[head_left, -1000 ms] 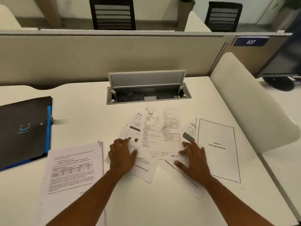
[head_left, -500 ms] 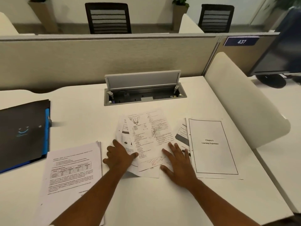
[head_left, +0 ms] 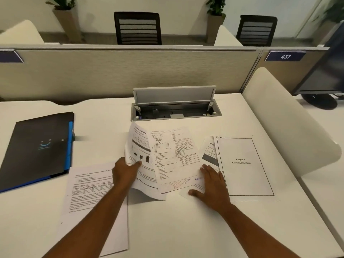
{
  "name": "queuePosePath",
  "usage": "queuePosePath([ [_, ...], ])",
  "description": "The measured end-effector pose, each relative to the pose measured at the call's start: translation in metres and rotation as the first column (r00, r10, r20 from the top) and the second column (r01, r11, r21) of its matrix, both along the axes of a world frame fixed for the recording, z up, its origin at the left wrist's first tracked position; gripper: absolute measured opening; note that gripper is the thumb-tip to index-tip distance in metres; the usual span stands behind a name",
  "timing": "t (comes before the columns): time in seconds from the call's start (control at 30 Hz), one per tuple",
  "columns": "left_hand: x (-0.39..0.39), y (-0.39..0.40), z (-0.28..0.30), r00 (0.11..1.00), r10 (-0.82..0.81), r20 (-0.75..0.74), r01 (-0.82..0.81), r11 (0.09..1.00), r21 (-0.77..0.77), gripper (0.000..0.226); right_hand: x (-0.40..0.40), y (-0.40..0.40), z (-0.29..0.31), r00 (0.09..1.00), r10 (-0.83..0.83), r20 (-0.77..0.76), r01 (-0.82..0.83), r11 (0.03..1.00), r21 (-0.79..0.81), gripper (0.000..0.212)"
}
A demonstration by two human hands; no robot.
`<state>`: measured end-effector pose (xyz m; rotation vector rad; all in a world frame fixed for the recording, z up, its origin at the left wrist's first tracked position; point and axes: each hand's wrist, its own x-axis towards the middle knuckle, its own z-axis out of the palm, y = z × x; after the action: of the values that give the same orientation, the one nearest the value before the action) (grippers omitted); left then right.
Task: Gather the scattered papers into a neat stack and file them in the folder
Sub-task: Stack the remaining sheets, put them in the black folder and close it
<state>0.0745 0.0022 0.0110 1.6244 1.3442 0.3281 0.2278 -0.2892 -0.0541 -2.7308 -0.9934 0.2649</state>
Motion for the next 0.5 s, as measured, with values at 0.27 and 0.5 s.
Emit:
queuePosePath([
  [0.27,-0.033,0.026,0.025,0.906,0.171,0.386,-0.105,0.977,-0.187,0.027,-0.01,0.01,0.01,0.979,-0.201,-0.022,0.202,0.977,0.067,0.106],
  [0.5,-0.057,0.033,0.031,0.735,0.369,0.569,-0.169,0.912,-0.373,0.048,-0.032,0.019,0.001,0.953,-0.279,-0.117,0.277,0.96,-0.034,0.123],
])
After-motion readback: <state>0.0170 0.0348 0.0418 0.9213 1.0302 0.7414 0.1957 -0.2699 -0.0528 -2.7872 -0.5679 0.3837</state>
